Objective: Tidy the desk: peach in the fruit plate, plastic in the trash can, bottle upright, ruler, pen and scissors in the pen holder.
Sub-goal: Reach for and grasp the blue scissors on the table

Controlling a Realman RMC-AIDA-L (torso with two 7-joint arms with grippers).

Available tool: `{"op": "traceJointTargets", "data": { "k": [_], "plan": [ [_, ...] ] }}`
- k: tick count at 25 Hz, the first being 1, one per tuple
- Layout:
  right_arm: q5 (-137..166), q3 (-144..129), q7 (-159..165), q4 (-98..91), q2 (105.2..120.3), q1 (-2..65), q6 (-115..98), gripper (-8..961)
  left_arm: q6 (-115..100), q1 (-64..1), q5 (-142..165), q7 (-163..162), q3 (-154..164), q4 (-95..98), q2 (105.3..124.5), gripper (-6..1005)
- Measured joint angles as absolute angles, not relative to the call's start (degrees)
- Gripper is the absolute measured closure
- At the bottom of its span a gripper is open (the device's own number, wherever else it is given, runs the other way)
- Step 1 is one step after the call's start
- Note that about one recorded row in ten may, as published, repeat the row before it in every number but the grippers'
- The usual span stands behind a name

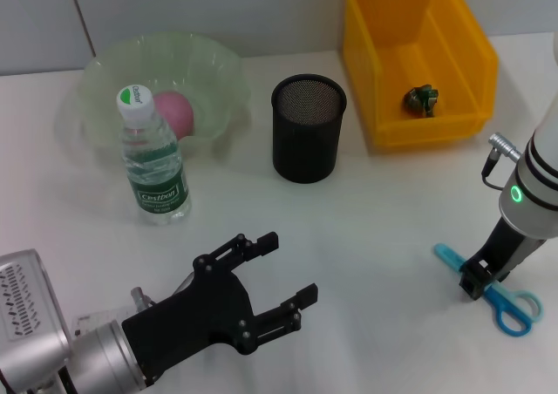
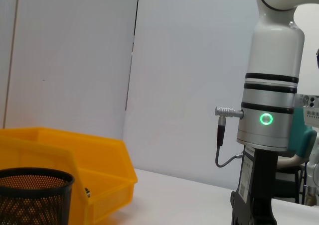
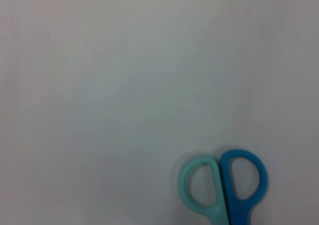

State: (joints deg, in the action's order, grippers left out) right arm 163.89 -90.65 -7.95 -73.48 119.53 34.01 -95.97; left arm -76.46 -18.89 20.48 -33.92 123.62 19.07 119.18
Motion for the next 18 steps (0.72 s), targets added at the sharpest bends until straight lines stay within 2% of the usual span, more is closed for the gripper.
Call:
{"op": "traceJointTargets", "data": {
  "k": [18],
  "plan": [
    [163.3, -90.5, -7.4, -72.3, 119.43, 33.9, -95.3, 567, -76.5, -18.5, 20.5, -33.9, 124.1, 19.2, 119.18, 202]
  ]
}}
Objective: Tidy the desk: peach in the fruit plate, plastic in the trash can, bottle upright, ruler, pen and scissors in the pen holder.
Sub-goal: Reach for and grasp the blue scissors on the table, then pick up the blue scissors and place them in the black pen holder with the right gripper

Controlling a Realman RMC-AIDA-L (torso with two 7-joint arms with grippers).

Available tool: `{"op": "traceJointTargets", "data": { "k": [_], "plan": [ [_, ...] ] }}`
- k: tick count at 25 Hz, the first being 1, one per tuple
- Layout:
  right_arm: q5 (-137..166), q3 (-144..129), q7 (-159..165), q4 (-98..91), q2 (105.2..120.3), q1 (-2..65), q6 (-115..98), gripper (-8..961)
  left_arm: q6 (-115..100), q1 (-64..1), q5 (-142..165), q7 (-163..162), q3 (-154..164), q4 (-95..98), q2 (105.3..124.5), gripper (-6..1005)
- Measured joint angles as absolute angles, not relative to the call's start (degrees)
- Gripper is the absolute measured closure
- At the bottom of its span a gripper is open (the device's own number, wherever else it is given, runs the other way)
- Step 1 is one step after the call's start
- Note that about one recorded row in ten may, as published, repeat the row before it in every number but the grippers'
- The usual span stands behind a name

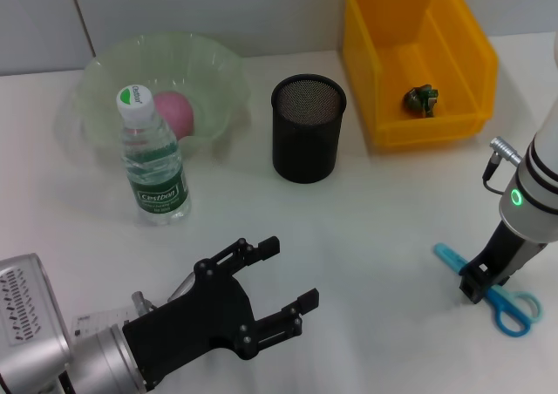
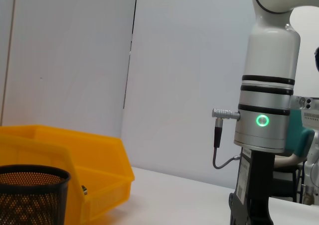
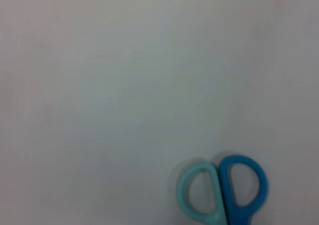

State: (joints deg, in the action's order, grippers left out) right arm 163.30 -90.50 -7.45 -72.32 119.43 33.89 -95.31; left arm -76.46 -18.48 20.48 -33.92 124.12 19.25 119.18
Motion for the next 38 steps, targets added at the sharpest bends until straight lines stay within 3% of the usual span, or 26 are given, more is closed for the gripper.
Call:
{"op": "traceJointTargets", "data": {
  "k": [4, 16, 27, 38],
  "plan": [
    [162.8, -90.7, -6.8, -72.3, 119.48, 33.9, -94.6, 570, -76.5, -18.4, 20.5, -34.0, 124.1, 19.3, 119.18, 202],
    [159.8, -90.9, -2.6, -73.4, 119.59, 33.3, -94.1, 729, -76.6, -18.5, 20.5, -34.2, 124.2, 19.3, 119.15, 202],
    [157.4, -91.5, 10.7, -78.0, 119.68, 31.7, -94.7, 722, -77.0, -17.5, 20.4, -33.4, 123.7, 19.9, 119.08, 202],
    [149.9, -91.7, 29.9, -91.8, 119.89, 23.9, -96.1, 715, -80.4, -15.2, 19.9, -27.0, 122.0, 19.1, 118.74, 202]
  ]
}}
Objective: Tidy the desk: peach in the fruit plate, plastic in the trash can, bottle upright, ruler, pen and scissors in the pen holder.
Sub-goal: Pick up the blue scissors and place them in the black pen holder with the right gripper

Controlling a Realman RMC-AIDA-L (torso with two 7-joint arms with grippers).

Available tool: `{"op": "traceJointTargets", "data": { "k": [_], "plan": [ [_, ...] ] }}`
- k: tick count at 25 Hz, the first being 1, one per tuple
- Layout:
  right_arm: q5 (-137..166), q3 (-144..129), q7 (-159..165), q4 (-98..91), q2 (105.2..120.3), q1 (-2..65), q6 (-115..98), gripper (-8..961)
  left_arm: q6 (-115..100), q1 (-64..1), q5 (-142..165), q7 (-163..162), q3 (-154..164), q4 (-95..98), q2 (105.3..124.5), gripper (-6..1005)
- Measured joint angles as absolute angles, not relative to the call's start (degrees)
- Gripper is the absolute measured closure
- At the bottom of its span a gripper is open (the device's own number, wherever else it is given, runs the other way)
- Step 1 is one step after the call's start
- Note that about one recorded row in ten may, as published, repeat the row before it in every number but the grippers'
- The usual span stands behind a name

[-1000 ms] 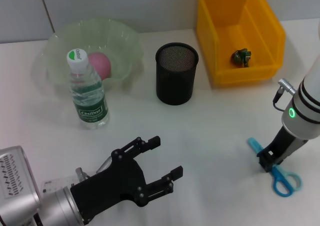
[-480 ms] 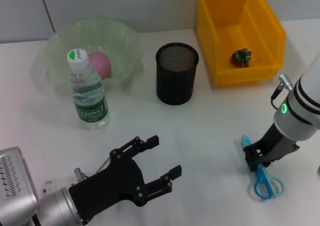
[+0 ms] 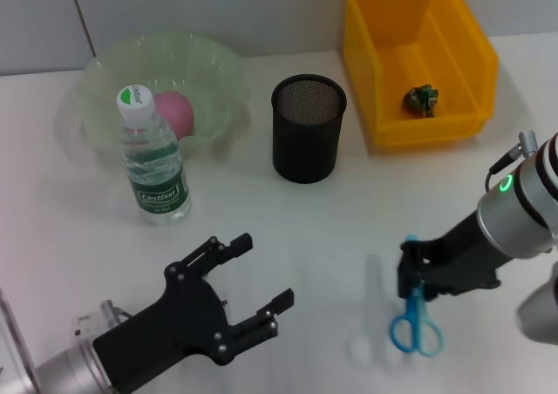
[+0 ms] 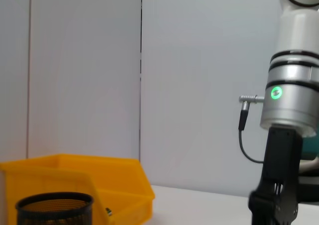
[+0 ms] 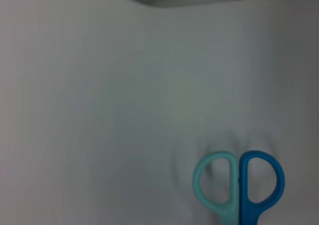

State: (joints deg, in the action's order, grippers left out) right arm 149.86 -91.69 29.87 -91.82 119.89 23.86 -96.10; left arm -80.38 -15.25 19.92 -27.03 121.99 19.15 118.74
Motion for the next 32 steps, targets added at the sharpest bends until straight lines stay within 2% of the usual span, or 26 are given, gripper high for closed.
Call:
{"op": "traceJointTargets", "data": {
  "k": [6, 13, 16, 32],
  "plan": [
    [147.0, -93.7, 39.4, -91.8, 119.69, 16.3, -77.9, 711, -83.8, -13.2, 19.9, -21.2, 121.2, 18.9, 118.55, 202],
    [143.0, -94.1, 49.4, -93.5, 119.74, 13.6, -70.5, 706, -85.5, -12.8, 20.1, -18.1, 119.8, 18.7, 118.38, 202],
    [142.8, -96.9, 56.2, -93.1, 119.82, 11.5, -60.2, 704, -85.6, -12.7, 20.1, -16.7, 119.4, 18.5, 118.25, 202],
    [142.7, -100.1, 94.2, -102.2, 119.88, 10.1, -43.1, 694, -89.3, -11.9, 19.9, -11.6, 115.2, 15.0, 118.31, 202]
  ]
}}
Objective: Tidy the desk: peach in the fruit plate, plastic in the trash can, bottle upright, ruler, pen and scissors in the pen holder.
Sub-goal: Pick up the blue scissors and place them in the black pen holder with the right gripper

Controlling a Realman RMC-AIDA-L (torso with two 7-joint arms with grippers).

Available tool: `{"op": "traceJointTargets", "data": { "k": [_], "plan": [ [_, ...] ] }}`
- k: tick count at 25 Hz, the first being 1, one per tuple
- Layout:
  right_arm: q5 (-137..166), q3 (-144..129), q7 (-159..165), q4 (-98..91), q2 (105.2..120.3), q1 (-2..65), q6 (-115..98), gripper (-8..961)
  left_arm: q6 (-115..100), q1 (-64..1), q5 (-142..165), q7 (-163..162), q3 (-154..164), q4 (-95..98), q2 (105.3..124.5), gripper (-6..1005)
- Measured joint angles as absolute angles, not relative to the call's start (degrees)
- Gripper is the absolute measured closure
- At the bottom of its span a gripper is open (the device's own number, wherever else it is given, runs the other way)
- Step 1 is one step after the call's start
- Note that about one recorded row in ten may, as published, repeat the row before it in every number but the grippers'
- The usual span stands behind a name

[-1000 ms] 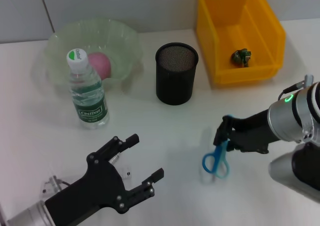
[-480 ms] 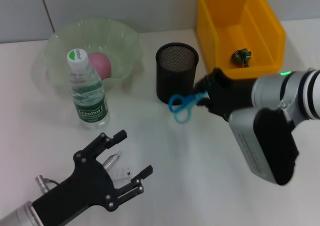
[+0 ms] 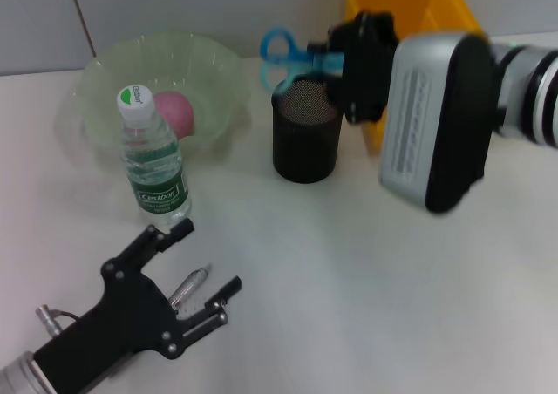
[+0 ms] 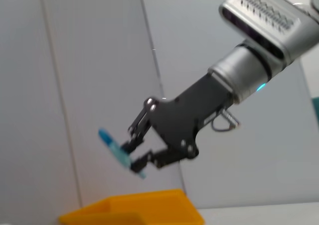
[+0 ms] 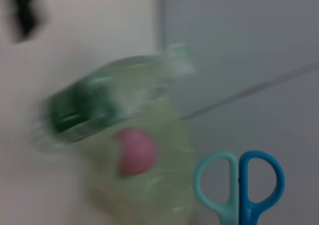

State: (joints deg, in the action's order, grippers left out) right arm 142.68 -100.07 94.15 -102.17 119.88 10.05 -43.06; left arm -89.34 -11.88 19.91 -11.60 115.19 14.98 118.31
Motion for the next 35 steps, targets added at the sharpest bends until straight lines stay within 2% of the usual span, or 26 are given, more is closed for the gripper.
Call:
{"op": "traceJointTargets", "data": {
  "k": [7, 17, 26, 35],
  "plan": [
    [138.7, -96.6, 114.4, -106.2, 119.73, 9.3, -37.9, 689, -89.5, -11.6, 19.9, -12.6, 113.8, 13.3, 118.43, 202],
    [120.3, -94.6, 114.1, -102.5, 119.4, 8.4, -32.3, 683, -89.5, -12.4, 19.9, -16.5, 110.7, 12.7, 118.1, 202],
    [93.4, -92.7, 95.8, -96.6, 119.25, 7.4, -31.0, 677, -91.0, -12.9, 19.8, -19.3, 106.3, 11.2, 117.38, 202],
    [65.2, -83.9, 74.0, -83.0, 119.36, 8.9, -44.5, 671, -90.8, -14.1, 19.8, -20.3, 103.7, 11.0, 117.96, 202]
  ]
}}
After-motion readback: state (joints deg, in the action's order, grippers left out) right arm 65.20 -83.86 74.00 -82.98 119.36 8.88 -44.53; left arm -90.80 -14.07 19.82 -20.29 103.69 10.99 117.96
